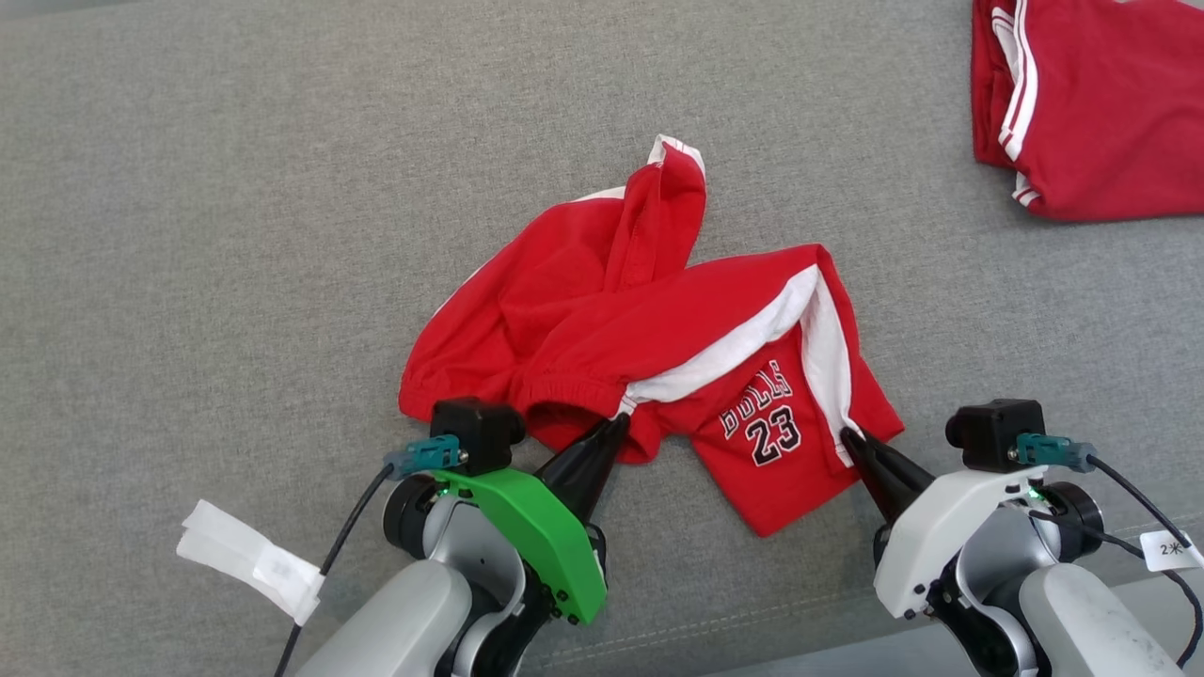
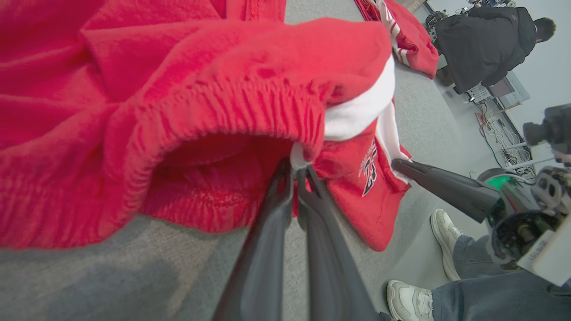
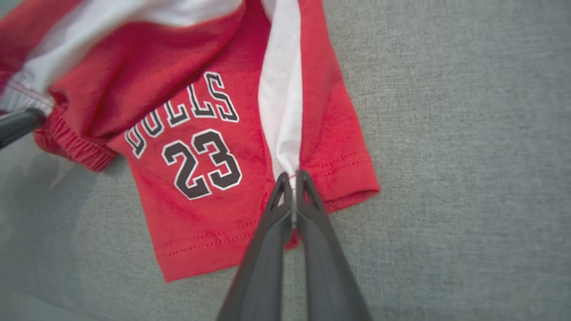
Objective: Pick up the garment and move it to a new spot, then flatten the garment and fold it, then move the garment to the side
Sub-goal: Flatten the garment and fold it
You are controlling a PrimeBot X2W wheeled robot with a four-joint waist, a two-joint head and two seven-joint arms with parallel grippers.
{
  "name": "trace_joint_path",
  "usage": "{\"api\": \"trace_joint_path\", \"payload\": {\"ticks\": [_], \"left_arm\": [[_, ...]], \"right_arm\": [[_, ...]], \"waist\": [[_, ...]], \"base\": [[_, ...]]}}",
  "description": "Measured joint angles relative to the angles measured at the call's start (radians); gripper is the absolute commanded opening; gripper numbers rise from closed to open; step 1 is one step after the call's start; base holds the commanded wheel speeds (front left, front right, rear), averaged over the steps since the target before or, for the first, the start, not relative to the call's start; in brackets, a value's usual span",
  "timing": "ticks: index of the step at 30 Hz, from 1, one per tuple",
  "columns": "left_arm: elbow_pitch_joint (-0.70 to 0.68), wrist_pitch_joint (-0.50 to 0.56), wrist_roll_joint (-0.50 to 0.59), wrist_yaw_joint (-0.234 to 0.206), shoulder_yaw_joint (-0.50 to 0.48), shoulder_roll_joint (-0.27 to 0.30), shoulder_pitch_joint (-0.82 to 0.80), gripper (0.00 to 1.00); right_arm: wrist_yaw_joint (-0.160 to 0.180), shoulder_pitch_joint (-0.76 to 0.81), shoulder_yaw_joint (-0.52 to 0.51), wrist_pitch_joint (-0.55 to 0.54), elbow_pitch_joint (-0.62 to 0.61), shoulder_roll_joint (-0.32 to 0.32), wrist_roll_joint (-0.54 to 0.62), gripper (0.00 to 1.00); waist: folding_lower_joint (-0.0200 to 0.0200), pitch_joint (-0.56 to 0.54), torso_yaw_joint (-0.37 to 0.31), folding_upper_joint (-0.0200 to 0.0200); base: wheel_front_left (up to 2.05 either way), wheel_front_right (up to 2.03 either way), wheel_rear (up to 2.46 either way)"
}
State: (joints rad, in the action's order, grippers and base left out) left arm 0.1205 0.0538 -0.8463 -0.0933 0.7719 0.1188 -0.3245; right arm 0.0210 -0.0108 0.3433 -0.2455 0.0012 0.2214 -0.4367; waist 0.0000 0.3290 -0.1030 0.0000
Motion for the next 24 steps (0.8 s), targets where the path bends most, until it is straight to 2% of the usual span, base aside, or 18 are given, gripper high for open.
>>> {"api": "trace_joint_path", "payload": {"ticks": [4, 8, 11, 14, 18, 20, 24], "left_arm": [[-0.004, 0.007, -0.002, -0.003, -0.019, 0.015, 0.001, 0.00], [-0.020, 0.007, -0.002, -0.004, -0.075, 0.081, 0.001, 0.00], [-0.054, 0.037, -0.007, -0.004, -0.087, 0.124, 0.000, 0.00], [-0.106, 0.083, -0.024, 0.001, -0.092, 0.152, -0.013, 0.00], [-0.172, 0.142, -0.069, 0.010, -0.153, 0.220, -0.075, 0.00], [-0.196, 0.179, -0.085, 0.010, -0.184, 0.255, -0.110, 0.00], [-0.229, 0.250, -0.138, 0.015, -0.208, 0.277, -0.139, 0.00]], "right_arm": [[-0.005, 0.000, -0.017, 0.008, -0.032, 0.006, -0.020, 0.00], [-0.043, -0.012, -0.045, -0.005, -0.088, 0.060, -0.047, 0.00], [-0.132, -0.045, -0.035, -0.059, -0.151, 0.116, -0.118, 0.00], [-0.135, -0.066, -0.055, -0.127, -0.190, 0.180, -0.156, 0.00], [-0.134, -0.081, -0.113, -0.216, -0.213, 0.269, -0.228, 0.00], [-0.134, -0.096, -0.136, -0.251, -0.218, 0.277, -0.294, 0.00], [-0.134, -0.104, -0.153, -0.308, -0.214, 0.281, -0.377, 0.00]], "waist": [[0.0000, -0.004, -0.003, 0.0000], [0.0000, -0.016, -0.012, 0.0000], [0.0000, -0.029, -0.021, 0.0000], [0.0000, -0.046, -0.025, 0.0000], [0.0000, -0.071, -0.024, 0.0000], [0.0000, -0.083, -0.020, 0.0000], [0.0000, -0.105, -0.009, 0.0000]], "base": [[0.00, 0.00, 0.00], [0.00, 0.00, 0.00], [0.00, 0.00, 0.00], [0.00, 0.00, 0.00], [0.00, 0.00, 0.00], [0.00, 0.00, 0.00], [0.00, 0.00, 0.00]]}}
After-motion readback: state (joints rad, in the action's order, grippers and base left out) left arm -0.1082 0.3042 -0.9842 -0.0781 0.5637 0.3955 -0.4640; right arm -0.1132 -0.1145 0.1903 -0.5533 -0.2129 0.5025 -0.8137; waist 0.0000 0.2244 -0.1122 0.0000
